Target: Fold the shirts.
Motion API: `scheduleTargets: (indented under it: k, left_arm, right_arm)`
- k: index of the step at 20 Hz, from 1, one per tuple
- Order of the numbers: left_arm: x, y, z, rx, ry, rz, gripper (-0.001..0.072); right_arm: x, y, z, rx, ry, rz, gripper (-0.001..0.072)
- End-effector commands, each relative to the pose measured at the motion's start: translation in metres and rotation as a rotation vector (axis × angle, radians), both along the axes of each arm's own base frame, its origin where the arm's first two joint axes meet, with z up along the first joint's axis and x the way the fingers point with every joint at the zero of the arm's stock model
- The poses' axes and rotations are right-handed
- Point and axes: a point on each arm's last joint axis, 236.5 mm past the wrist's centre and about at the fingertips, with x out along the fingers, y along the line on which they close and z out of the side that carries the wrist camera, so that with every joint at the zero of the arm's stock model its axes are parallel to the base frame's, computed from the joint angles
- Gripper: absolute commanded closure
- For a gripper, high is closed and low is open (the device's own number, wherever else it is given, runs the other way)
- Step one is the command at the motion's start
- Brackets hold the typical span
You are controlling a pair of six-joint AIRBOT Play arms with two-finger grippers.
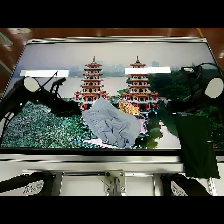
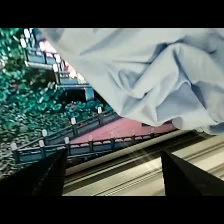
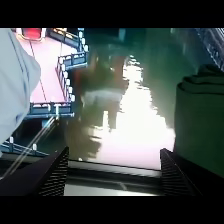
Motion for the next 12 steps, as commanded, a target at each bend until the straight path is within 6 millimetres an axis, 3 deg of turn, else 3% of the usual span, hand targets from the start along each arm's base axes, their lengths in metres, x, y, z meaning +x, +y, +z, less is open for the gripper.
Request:
scheduleTargets:
  k: [1, 4, 8, 12]
  left_arm:
    - [-0.024, -0.013, -0.041, -0.145, 0.085, 0.122, -0.0001]
    - [-0.036, -0.035, -0.067, -0.176, 0.111, 0.121, -0.0001]
    - [-0.046, -0.056, -0.096, -0.150, 0.159, 0.086, -0.0001]
    - [-0.048, -0.080, -0.111, -0.162, 0.161, 0.082, 0.0000]
  right_arm:
    - [0.001, 0.025, -0.028, 0.120, 0.008, -0.035, 0.0025]
    - [-0.012, 0.038, -0.045, 0.177, 0.063, -0.040, 0.0025]
    - [-0.012, 0.043, -0.044, 0.197, 0.063, -0.042, 0.0025]
    - [-0.011, 0.043, -0.044, 0.200, 0.061, -0.048, 0.0025]
